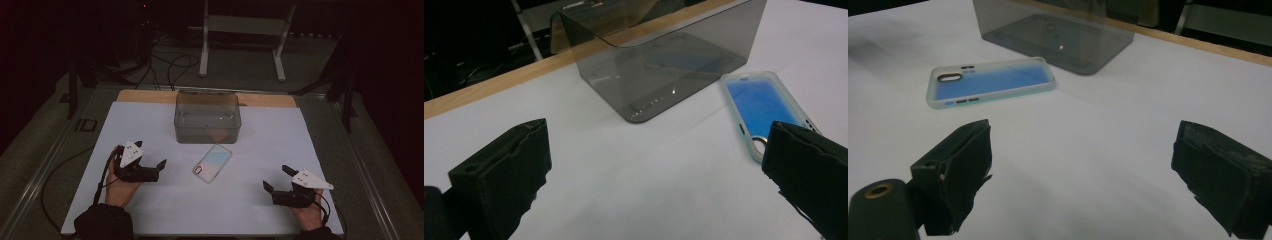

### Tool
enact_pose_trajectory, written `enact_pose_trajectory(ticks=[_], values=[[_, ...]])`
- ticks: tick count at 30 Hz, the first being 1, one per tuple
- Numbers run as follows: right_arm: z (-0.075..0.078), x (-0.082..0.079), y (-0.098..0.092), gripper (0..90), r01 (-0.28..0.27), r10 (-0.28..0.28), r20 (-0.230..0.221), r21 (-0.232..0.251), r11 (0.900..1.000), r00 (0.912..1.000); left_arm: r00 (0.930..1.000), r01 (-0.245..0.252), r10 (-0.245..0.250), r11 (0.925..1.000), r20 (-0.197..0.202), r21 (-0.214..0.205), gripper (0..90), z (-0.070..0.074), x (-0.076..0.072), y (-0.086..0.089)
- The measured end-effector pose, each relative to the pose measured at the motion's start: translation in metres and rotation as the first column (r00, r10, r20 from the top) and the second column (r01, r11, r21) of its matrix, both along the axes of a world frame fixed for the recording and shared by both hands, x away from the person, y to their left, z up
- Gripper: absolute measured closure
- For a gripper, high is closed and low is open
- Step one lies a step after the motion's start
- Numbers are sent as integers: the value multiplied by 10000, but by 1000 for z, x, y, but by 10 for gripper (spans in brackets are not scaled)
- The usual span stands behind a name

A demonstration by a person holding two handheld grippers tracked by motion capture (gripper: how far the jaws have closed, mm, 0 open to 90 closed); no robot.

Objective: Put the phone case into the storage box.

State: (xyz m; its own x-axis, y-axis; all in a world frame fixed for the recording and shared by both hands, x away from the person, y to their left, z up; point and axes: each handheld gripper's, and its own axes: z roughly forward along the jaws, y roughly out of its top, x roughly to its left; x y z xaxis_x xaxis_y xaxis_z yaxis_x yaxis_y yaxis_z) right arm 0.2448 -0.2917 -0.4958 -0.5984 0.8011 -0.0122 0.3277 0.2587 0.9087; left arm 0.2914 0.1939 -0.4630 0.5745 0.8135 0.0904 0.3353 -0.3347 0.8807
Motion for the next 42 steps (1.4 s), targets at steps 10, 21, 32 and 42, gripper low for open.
enact_pose_trajectory(ticks=[10,21,32,42], values=[[0,0,0,92,-2,2,-21,-34,10000,10000,9998,114,-113,9999,-135,85,3,-3,6,-6],[0,0,0,92,-15,15,-17,-34,10000,10000,9995,230,-225,9995,-213,197,3,-3,12,-14],[-1,0,0,92,-13,13,-28,-50,10000,10000,9988,378,-366,9986,-333,358,3,-5,20,-22],[-1,0,1,92,-34,34,-61,-33,10000,10000,9980,497,-474,9973,-428,533,3,-6,25,-29]])
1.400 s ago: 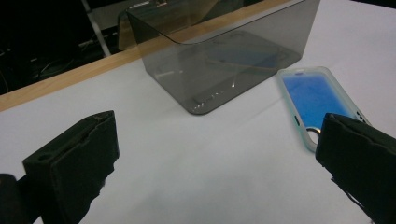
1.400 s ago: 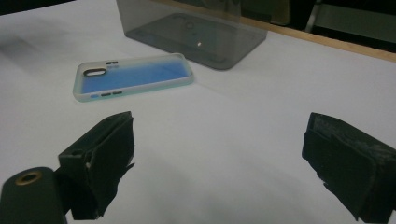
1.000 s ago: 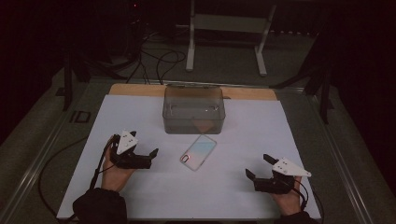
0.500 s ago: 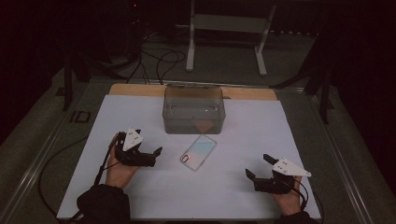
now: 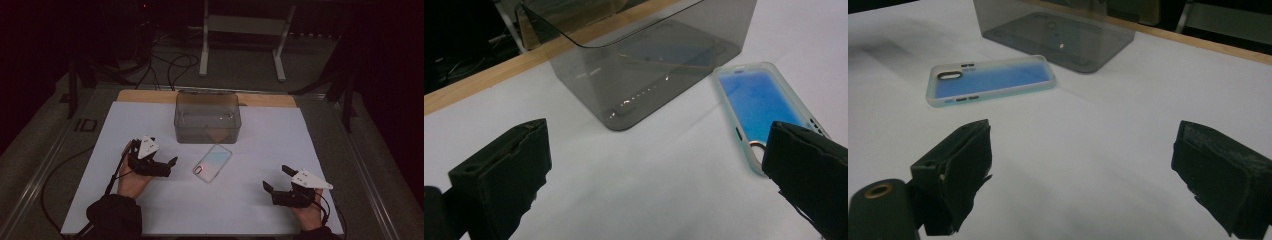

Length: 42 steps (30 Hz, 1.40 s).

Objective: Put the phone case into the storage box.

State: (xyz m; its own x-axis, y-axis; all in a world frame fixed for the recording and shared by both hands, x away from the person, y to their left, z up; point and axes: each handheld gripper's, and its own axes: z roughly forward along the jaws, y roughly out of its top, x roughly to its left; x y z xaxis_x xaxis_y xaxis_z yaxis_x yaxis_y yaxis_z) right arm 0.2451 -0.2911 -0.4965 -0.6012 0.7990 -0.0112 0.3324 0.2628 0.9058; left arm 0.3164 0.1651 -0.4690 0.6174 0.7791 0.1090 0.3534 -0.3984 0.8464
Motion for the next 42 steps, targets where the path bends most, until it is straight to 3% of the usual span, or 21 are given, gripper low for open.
enact_pose_trajectory(ticks=[42], values=[[-1,1,0,92,-19,19,-4,-27,10000,10000,9978,284,-256,9986,-615,447,8,-6,24,-27]])
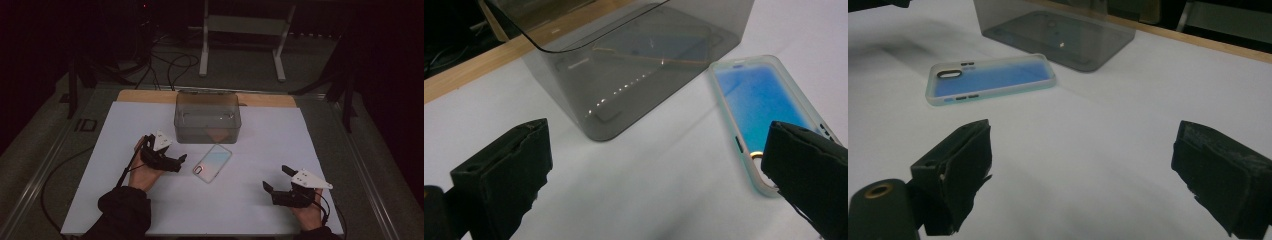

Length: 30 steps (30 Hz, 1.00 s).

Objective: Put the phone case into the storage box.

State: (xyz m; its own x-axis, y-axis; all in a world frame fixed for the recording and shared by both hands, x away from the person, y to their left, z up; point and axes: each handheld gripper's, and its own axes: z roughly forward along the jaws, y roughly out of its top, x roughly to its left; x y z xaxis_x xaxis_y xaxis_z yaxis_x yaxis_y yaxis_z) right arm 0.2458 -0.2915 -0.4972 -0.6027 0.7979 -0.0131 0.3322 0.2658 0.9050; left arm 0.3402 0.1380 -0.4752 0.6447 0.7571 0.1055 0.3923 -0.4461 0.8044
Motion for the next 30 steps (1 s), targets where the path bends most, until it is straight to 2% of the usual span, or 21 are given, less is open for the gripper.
enact_pose_trajectory(ticks=[30], values=[[0,0,0,92,0,0,-47,-5,10000,10000,9988,-22,26,10000,-491,84,10,-11,15,-16]])
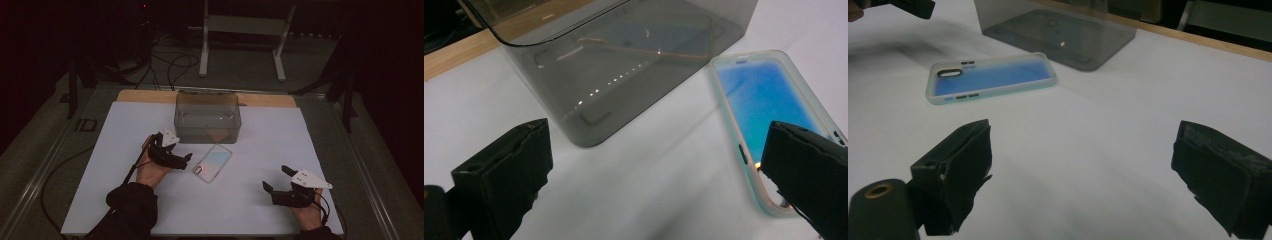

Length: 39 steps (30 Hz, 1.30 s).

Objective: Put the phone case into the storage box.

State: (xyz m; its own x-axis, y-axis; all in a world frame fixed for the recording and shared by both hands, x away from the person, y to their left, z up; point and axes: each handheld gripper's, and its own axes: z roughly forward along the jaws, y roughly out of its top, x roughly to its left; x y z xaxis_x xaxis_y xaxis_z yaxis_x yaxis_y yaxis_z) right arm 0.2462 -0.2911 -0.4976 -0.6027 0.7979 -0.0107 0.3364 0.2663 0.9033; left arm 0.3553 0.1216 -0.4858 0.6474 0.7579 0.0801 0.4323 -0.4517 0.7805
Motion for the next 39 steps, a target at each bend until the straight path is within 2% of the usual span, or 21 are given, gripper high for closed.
enact_pose_trajectory(ticks=[15,26,39], values=[[0,0,0,92,-16,16,-33,-56,10000,10000,9998,-32,34,9999,-207,102,10,-7,6,-8],[0,0,0,92,4,-4,-21,-26,10000,10000,9992,69,-56,9994,-407,330,11,-11,11,-18],[0,0,0,92,-23,23,-32,-70,10000,10000,9978,101,-78,9994,-663,340,21,-14,16,-28]])
